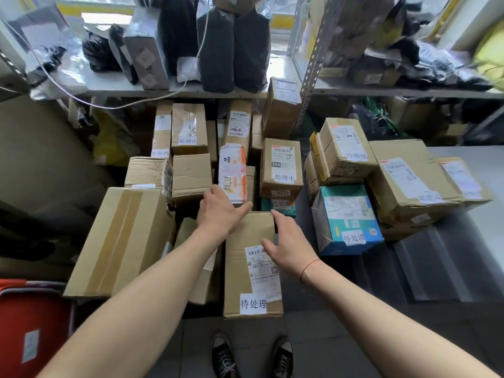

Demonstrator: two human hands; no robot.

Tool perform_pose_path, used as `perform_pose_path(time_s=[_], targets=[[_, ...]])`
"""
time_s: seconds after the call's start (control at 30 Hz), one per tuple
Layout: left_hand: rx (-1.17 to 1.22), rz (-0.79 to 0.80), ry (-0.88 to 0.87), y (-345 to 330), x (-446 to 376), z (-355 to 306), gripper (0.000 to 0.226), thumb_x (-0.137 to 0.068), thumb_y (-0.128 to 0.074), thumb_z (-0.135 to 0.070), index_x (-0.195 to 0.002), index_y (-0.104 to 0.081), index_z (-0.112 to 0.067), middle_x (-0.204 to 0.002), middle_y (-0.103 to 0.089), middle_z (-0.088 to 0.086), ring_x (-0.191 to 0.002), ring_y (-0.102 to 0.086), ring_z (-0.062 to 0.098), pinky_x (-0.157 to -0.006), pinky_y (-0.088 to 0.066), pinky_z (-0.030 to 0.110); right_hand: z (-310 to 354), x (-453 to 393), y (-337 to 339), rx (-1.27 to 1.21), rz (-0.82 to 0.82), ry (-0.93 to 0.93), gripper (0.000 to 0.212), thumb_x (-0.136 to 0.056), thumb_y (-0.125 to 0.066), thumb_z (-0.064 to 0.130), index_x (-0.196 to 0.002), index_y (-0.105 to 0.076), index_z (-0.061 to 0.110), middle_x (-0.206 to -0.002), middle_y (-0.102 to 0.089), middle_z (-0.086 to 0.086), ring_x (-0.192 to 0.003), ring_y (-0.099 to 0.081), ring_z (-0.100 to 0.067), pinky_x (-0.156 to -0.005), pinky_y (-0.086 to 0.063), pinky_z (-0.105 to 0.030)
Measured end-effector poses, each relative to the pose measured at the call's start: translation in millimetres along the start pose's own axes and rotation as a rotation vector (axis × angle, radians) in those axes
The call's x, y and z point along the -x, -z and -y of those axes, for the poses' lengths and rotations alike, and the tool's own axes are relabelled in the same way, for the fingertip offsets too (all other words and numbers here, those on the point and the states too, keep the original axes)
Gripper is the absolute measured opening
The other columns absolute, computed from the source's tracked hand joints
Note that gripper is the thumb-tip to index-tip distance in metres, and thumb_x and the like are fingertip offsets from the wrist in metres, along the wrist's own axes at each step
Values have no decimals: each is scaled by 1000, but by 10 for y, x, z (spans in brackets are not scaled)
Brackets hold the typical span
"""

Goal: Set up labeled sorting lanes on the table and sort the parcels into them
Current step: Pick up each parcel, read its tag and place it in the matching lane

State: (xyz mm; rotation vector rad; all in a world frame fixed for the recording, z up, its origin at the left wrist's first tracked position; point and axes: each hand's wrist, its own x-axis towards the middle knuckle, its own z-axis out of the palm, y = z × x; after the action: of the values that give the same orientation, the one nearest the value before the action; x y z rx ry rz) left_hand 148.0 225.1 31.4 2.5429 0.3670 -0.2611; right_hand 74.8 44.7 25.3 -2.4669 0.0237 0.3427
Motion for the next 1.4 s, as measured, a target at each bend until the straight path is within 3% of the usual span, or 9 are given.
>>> perform_pose_path(time_s=[0.13, 0.5, 0.67, 0.83, 0.9, 1.03, 1.13, 1.27, 1.4], targets=[[2, 7, 137, -177, -188, -121, 108, -75, -78, -73, -145, -36, -1, -137, -56, 19, -124, -57, 39, -99, -55, 50, -19, -18, -40, 4, -4, 4, 77, -93, -70, 37, -160, -33, 23, -148, -49, -2, -137, -45, -21, -120, -39, -42], [273, -94, 68, 182, -118, -92, 70, -81, -79, -62, -122, -50, -13, -113, -65, 4, -102, -66, 26, -84, -58, 39, 46, -164, 121, -61, -56, 49, 70, -99, -67, 33, -160, -37, 17, -154, -49, -5, -145, -43, -20, -124, -33, -38], [599, -41, -9, 495, 103, 49, 58, -86, -79, -55, -130, -60, -22, -117, -69, -8, -103, -66, 9, -79, -49, 19, 298, -271, 271, -286, -46, 117, 62, -103, -63, 37, -159, -39, 27, -156, -47, 1, -142, -45, -14, -121, -41, -42], [528, -122, -118, 400, 339, 202, 64, -82, -84, -53, -133, -54, -28, -111, -67, -17, -96, -62, 0, -78, -40, 6, 603, -407, 294, -770, 105, 79, 69, -98, -65, 47, -160, -36, 38, -153, -53, 4, -137, -58, -15, -113, -50, -44], [633, -61, -80, 395, 356, 281, 55, -82, -83, -54, -125, -59, -31, -109, -70, -20, -98, -65, -5, -87, -48, 11, 632, -467, 265, -784, 55, 66, 65, -98, -64, 41, -158, -37, 40, -150, -55, 2, -133, -62, -18, -106, -56, -47], [1057, 154, 5, 413, 382, 401, 67, -76, -80, -59, -129, -69, -21, -119, -78, 0, -112, -74, 21, -102, -59, 49, 555, -517, 266, -879, 123, -73, 73, -89, -72, 51, -154, -39, 48, -146, -60, 3, -132, -61, -24, -109, -50, -61], [1211, 248, 45, 411, 415, 409, 63, -83, -74, -52, -133, -69, -13, -124, -76, 10, -120, -70, 33, -102, -57, 51, 481, -497, 292, -1073, 292, -131, 66, -100, -69, 37, -158, -38, 38, -138, -69, -1, -127, -66, -32, -110, -47, -64], [1216, 294, 70, 432, 436, 413, 52, -89, -63, -40, -132, -68, -11, -123, -76, 14, -118, -68, 35, -106, -55, 51, 461, -457, 338, -1171, 307, -56, 55, -103, -65, 20, -154, -44, 24, -131, -73, -10, -122, -70, -36, -109, -51, -60], [1020, 231, -34, 572, 436, 363, 77, -94, -65, -48, -161, -35, -28, -137, -70, 3, -123, -69, 26, -108, -52, 50, 458, -392, 351, -1157, 249, -36, 48, -106, -60, 15, -152, -46, 23, -126, -75, -11, -120, -71, -36, -105, -54, -61]])
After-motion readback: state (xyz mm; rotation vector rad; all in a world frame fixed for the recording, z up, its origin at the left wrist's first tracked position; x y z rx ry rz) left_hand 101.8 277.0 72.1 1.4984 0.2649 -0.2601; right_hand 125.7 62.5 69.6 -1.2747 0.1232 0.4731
